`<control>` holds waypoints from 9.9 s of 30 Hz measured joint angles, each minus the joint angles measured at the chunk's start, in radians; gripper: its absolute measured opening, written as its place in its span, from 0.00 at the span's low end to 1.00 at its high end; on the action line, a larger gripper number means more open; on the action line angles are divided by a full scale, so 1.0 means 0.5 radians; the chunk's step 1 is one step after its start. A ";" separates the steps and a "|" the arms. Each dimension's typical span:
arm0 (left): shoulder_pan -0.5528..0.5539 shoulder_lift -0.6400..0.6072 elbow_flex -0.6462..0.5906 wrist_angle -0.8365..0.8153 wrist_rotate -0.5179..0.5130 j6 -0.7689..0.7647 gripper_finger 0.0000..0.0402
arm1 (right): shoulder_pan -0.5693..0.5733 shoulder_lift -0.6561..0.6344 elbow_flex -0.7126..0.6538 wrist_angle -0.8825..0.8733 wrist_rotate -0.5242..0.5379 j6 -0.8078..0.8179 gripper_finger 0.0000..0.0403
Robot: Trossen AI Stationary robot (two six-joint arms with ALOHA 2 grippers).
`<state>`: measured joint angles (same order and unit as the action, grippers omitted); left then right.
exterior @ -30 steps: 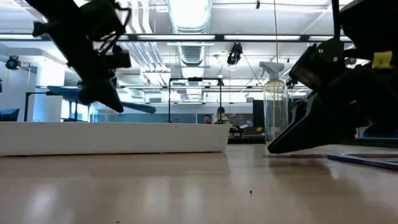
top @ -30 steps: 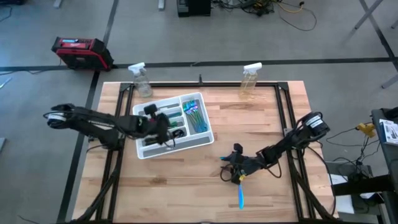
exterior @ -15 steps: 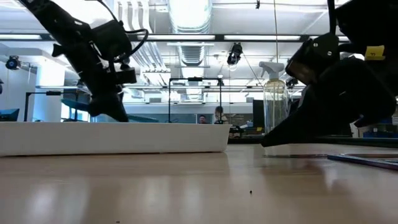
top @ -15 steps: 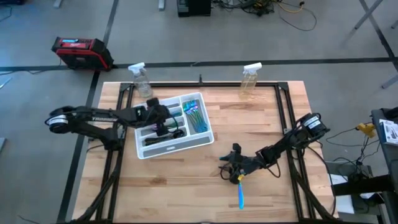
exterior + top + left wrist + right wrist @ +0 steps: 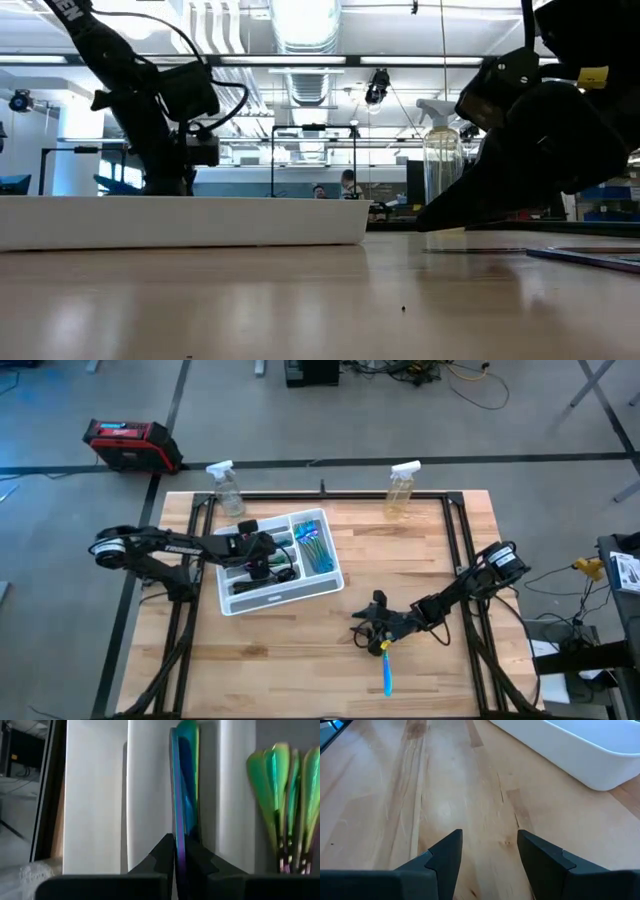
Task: Sort silverware
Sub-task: Put the blue table knife with the other blue table knife on the silverware tray, then put the blue table knife with the other blue table knives on the silverware tray
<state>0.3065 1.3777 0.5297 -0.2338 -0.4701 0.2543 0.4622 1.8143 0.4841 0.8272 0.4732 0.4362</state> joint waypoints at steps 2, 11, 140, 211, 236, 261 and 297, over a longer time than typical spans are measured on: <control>0.000 0.001 0.000 0.017 -0.004 0.012 0.06 | 0.000 -0.005 0.001 -0.003 -0.001 -0.001 0.45; 0.002 -0.065 -0.001 0.005 -0.060 0.031 0.20 | 0.014 -0.089 0.003 -0.023 -0.003 -0.062 0.45; -1.537 1.037 0.940 0.089 0.585 -1.439 0.00 | 0.554 -0.347 -0.303 -0.401 0.485 0.253 0.45; -1.630 0.865 0.937 -0.490 0.336 -1.519 0.00 | -0.291 0.596 0.041 0.640 -0.785 -0.855 0.20; -1.604 0.870 0.931 0.381 -0.168 -0.755 0.09 | -0.288 0.596 0.041 0.639 -0.790 -0.679 0.14; -1.450 0.891 0.929 0.641 -0.018 -0.476 0.34 | -0.284 0.590 0.077 0.609 -0.744 -0.370 0.14; -1.378 1.213 0.931 0.848 0.083 -0.377 0.30 | -0.288 0.485 0.137 0.428 -0.697 -0.138 0.14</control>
<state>-0.3826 1.9843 0.9951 0.1899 -0.4285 0.0659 0.3180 2.0569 0.5527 1.0411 0.1246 0.3674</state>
